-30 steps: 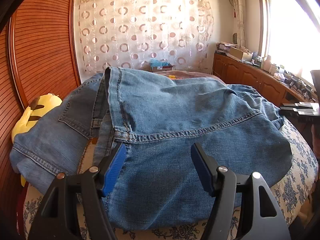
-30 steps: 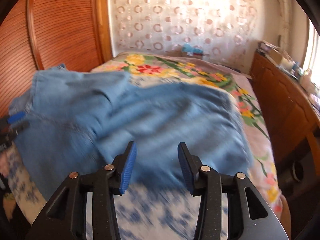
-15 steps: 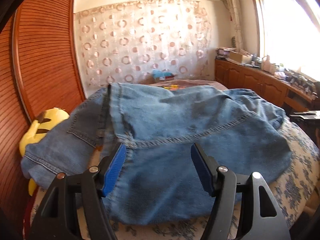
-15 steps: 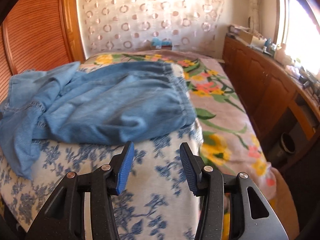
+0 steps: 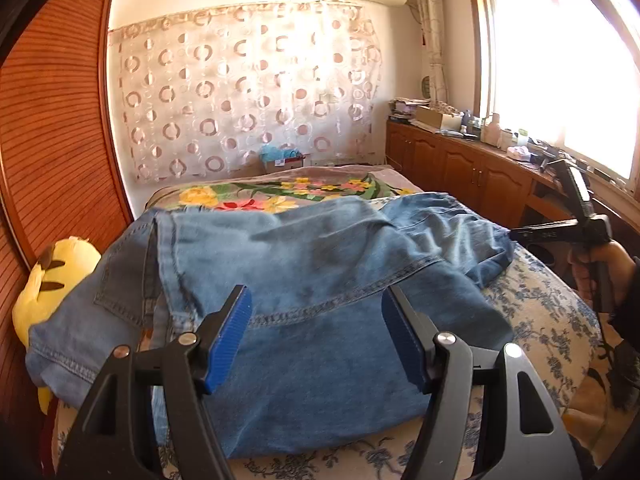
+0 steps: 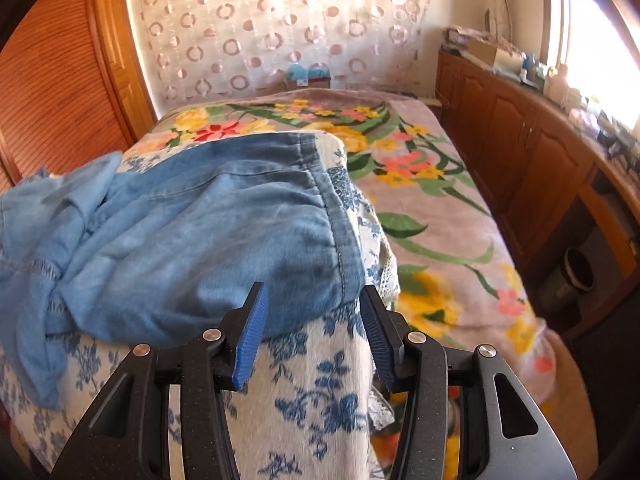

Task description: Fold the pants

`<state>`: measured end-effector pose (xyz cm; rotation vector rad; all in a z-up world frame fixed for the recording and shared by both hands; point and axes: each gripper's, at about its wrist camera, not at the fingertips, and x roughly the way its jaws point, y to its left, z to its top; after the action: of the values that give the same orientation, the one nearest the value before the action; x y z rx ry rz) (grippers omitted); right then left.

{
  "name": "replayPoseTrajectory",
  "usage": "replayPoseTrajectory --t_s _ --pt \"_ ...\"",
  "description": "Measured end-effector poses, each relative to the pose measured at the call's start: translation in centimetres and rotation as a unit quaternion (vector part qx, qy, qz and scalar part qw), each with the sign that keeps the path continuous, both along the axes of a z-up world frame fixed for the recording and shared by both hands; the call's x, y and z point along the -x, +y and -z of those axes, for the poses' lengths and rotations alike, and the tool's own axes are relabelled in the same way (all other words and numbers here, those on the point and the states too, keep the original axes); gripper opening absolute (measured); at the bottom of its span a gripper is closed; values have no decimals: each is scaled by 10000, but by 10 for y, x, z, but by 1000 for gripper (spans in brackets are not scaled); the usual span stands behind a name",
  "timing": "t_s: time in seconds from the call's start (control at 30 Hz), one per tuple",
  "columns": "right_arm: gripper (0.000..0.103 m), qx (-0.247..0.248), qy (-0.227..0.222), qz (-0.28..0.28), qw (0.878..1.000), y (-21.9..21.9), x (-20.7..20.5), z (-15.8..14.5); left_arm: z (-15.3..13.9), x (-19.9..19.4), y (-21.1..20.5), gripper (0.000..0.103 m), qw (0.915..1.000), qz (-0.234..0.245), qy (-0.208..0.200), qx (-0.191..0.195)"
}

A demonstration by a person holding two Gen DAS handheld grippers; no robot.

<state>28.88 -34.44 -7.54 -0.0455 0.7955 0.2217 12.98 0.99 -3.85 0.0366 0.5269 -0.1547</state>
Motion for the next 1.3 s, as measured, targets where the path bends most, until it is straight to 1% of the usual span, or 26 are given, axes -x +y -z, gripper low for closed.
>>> replayPoseTrajectory --t_s 0.1,0.2,0.3,0.4,0.47,0.53,0.57,0.6,0.63,0.7,0.83,0.93,1.0,1.07,1.1,1.13,1.17,1.23,1.27,1.3 --pt "48 -105 105 127 9998 -7 -10 2 -6 0 -7 67 9999 126 -3 29" --pt "48 -129 207 202 9995 -10 -20 4 -7 0 -16 67 9998 196 11 -51" --pt "48 -181 393 260 9987 -13 -26 9 -5 -2 -22 67 9997 244 69 -71" --pt "48 -177 488 230 9984 -11 -29 14 1 -4 -25 67 9995 276 152 -71" --pt "48 -293 576 188 9977 -12 -28 16 5 -5 -27 67 9993 295 220 -66" --pt "44 -311 580 185 9977 -12 -27 15 8 -6 -29 67 9992 300 267 -62" --pt "41 -293 569 176 9978 -11 -26 14 10 -5 -29 67 9991 299 284 -60" --pt "34 -268 550 178 9980 -10 -26 14 11 -6 -30 67 9991 294 305 -62" --pt "30 -124 465 232 9986 -8 -25 12 13 -7 -32 67 9990 286 323 -67" --pt "16 115 289 290 9991 -4 -22 8 15 -6 -33 67 9990 288 342 -70" --pt "15 213 4 298 9993 -2 -15 1 18 -4 -30 67 9989 266 368 -87" --pt "15 129 -237 344 9990 -2 -10 -8 20 -4 -27 67 9989 235 402 -62" --pt "15 50 -304 339 9990 -2 -9 -13 21 -4 -26 67 9988 226 426 -47" --pt "15 -132 -270 229 9993 -1 -10 -16 23 -4 -26 67 9988 217 442 -50" --pt "18 -188 -206 192 9994 1 -13 -16 24 -4 -25 67 9987 216 452 -50" --pt "18 -215 -137 188 9995 2 -15 -15 25 -4 -25 67 9987 214 470 -45" --pt "21 -206 -31 190 9996 3 -17 -11 26 -4 -25 67 9986 215 490 -43" --pt "21 -60 42 216 9997 6 -21 -6 28 -5 -24 67 9984 217 520 -59" --pt "20 36 64 216 9997 9 -21 -4 28 -4 -24 67 9983 215 530 -69" --pt "12 62 51 209 9998 9 -20 -2 29 -4 -24 67 9983 213 536 -78"
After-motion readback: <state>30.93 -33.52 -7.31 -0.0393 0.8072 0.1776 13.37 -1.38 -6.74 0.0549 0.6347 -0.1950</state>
